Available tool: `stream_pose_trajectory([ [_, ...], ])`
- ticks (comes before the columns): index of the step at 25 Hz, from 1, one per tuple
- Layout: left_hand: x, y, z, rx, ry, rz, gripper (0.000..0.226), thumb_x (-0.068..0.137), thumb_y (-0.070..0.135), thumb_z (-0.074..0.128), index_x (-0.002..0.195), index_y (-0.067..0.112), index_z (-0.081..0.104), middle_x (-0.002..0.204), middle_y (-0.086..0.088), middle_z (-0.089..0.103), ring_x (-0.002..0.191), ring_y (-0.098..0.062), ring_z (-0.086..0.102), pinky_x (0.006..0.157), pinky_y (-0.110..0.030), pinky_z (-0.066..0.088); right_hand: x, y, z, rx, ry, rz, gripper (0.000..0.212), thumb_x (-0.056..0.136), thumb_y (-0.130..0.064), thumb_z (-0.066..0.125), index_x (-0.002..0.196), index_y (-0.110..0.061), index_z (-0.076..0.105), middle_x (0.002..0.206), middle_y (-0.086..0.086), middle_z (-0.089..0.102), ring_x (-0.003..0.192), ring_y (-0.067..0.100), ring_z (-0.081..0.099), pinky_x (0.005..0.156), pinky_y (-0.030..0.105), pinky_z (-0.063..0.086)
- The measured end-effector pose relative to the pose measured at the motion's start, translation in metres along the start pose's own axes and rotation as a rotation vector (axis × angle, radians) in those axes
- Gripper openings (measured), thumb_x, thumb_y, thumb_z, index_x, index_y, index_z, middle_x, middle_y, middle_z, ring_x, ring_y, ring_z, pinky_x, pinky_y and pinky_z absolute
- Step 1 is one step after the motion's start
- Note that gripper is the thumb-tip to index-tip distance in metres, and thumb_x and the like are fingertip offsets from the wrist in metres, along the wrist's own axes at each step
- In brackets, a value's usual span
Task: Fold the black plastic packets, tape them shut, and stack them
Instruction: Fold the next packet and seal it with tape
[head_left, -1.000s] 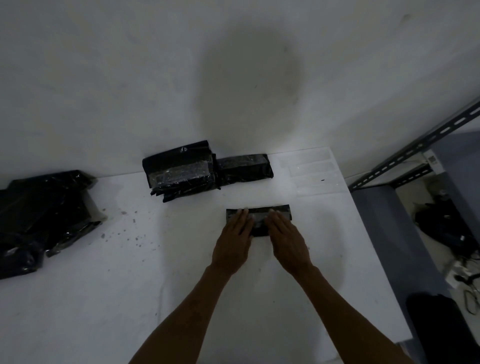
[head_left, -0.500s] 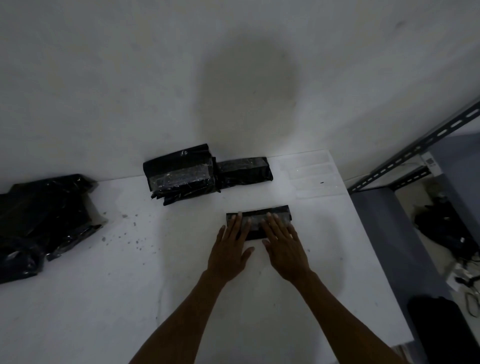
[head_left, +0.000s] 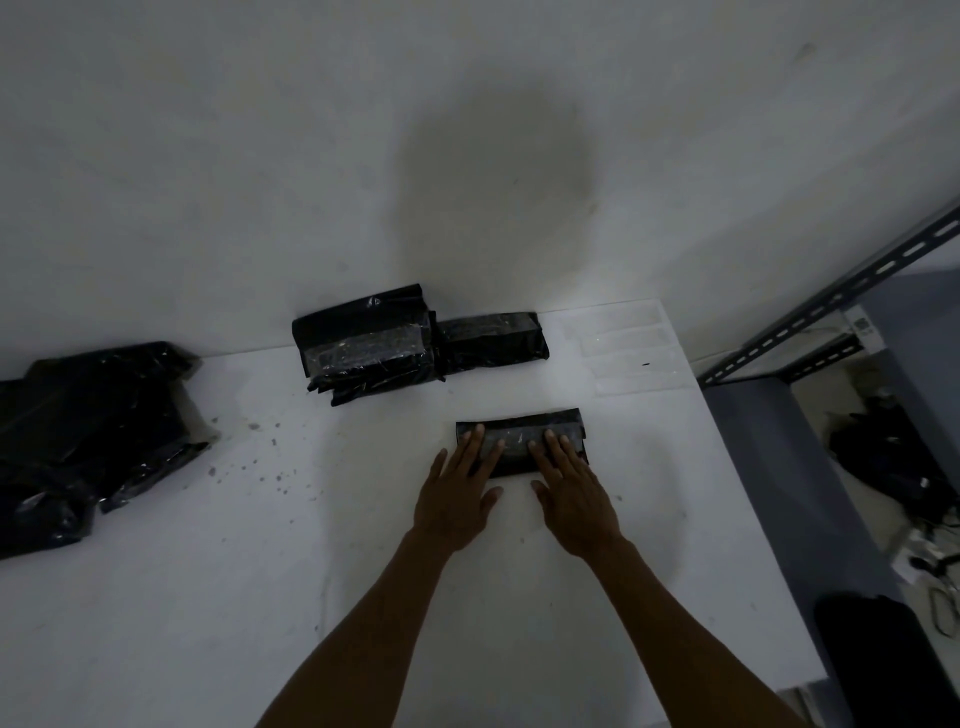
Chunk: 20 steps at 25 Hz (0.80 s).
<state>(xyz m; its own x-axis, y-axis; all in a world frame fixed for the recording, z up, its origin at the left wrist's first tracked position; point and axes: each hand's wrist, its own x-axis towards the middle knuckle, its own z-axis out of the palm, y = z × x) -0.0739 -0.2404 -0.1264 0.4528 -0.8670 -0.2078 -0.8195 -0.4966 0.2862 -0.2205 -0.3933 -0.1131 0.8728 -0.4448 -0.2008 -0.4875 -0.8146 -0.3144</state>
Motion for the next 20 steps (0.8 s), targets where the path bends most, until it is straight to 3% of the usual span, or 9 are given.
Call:
stream_pose_trajectory([
  [3, -0.002, 0.011, 0.001, -0.066, 0.064, -0.037, 0.069, 0.099, 0.057, 0.023, 0.156, 0.030, -0.004, 0.164, -0.012, -0.010, 0.151, -0.027, -0.005, 0.121, -0.043, 0.009, 0.003, -0.006, -0.003, 0.073, 0.110, 0.096, 0.061, 0.100, -0.048, 0.022, 0.154, -0.021, 0.028, 0.163, 0.012, 0.014, 0.149, 0.032, 0.015, 0.113, 0.047, 0.029],
  [6, -0.006, 0.021, 0.006, -0.109, 0.035, -0.091, 0.079, 0.096, 0.063, 0.021, 0.156, 0.021, -0.010, 0.161, -0.014, -0.019, 0.151, -0.026, -0.011, 0.122, -0.037, 0.007, 0.002, -0.007, 0.008, 0.190, 0.121, 0.180, 0.058, 0.102, -0.038, 0.041, 0.154, -0.018, 0.025, 0.163, 0.016, 0.012, 0.148, 0.035, 0.021, 0.110, 0.047, 0.039],
  [9, -0.004, 0.022, 0.005, -0.142, 0.028, -0.097, 0.085, 0.095, 0.066, 0.024, 0.156, 0.018, -0.009, 0.160, -0.013, -0.023, 0.151, -0.025, -0.011, 0.123, -0.036, 0.008, 0.005, -0.003, 0.007, 0.244, 0.112, 0.202, 0.056, 0.102, -0.029, 0.048, 0.153, -0.017, 0.030, 0.162, 0.014, 0.017, 0.142, 0.034, 0.035, 0.107, 0.049, 0.045],
  [12, -0.005, 0.018, 0.002, -0.208, 0.036, -0.091, 0.080, 0.098, 0.060, 0.034, 0.156, 0.022, -0.006, 0.161, -0.012, -0.020, 0.151, -0.026, 0.002, 0.122, -0.039, 0.019, 0.008, -0.002, -0.001, 0.138, 0.189, 0.200, 0.050, 0.098, -0.028, 0.054, 0.144, -0.014, 0.044, 0.152, 0.018, 0.037, 0.132, 0.035, 0.045, 0.106, 0.050, 0.044],
  [15, -0.006, 0.012, 0.003, -0.227, 0.027, -0.080, 0.081, 0.097, 0.053, 0.044, 0.154, 0.027, -0.007, 0.160, -0.007, -0.021, 0.150, -0.026, 0.014, 0.116, -0.035, 0.030, 0.006, -0.002, 0.002, 0.164, 0.186, 0.211, 0.053, 0.096, -0.027, 0.057, 0.145, -0.012, 0.043, 0.150, 0.018, 0.038, 0.129, 0.033, 0.044, 0.101, 0.048, 0.047],
  [17, -0.004, 0.008, 0.002, -0.250, 0.007, -0.080, 0.082, 0.096, 0.051, 0.049, 0.156, 0.027, -0.003, 0.160, -0.005, -0.022, 0.149, -0.026, 0.016, 0.115, -0.032, 0.030, 0.006, -0.001, 0.001, 0.194, 0.181, 0.211, 0.051, 0.096, -0.025, 0.058, 0.144, -0.011, 0.045, 0.149, 0.016, 0.040, 0.128, 0.032, 0.045, 0.100, 0.046, 0.048],
  [20, -0.001, 0.012, -0.001, -0.227, 0.067, -0.088, 0.077, 0.096, 0.053, 0.048, 0.157, 0.023, 0.010, 0.162, -0.010, -0.015, 0.151, -0.029, 0.007, 0.118, -0.037, 0.021, 0.013, -0.002, -0.012, 0.083, 0.236, 0.182, 0.038, 0.094, -0.021, 0.059, 0.131, -0.014, 0.054, 0.131, 0.014, 0.052, 0.112, 0.029, 0.054, 0.089, 0.041, 0.051],
])
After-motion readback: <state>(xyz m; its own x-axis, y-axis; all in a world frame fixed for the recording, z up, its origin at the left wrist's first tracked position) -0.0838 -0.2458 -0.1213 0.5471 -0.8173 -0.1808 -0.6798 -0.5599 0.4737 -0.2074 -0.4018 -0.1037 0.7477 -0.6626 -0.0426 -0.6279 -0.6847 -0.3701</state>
